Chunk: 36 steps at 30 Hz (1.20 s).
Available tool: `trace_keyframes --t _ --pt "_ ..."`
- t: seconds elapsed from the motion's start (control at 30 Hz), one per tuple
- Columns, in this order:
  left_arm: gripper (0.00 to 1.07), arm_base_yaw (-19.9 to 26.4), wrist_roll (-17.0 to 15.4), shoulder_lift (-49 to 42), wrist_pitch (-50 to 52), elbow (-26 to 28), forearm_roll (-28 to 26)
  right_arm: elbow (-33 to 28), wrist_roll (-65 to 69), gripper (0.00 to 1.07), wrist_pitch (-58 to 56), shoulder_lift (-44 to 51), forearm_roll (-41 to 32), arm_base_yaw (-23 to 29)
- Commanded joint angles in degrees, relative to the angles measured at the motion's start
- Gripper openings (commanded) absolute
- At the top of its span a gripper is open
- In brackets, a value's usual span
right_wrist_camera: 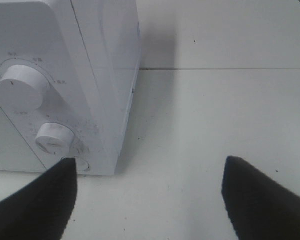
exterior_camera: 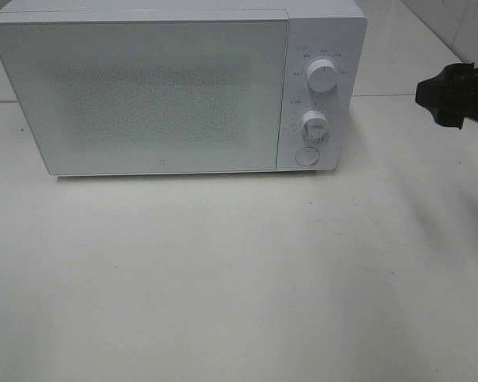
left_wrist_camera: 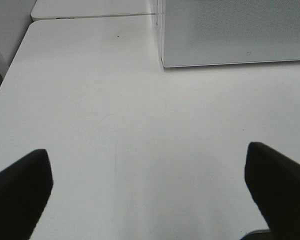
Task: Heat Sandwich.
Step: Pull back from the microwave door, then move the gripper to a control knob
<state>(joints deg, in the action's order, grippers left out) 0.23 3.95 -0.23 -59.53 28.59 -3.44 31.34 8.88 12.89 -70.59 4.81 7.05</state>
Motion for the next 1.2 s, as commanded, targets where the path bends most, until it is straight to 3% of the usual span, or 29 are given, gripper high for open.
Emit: trace_keyframes --t 0.03,0.27,0.37,0.77,1.2 --pt "1.01 0.2 -0.3 -1.6 0.0 -0.2 -0.5 -2.8 -0.1 0.76 11.4 -3.4 -2.6 -0.2" --pt "1.01 0.2 -0.3 -1.6 0.0 -0.2 -0.5 -7.9 -7.9 0.76 25.5 -6.2 -10.6 1.0" --pt "1.01 0.2 -0.3 -1.6 0.0 -0.2 -0.5 -10.1 -15.8 0.76 32.7 -7.7 -19.2 6.1" --pt "1.01 0.2 -0.3 -1.6 0.0 -0.2 -0.5 -10.7 -22.4 0.76 44.5 -16.7 -35.8 19.4" --pt "1.01 0.2 -0.3 -1.6 0.0 -0.2 -0.5 -10.3 -22.2 0.76 53.5 -24.4 -38.3 29.7"
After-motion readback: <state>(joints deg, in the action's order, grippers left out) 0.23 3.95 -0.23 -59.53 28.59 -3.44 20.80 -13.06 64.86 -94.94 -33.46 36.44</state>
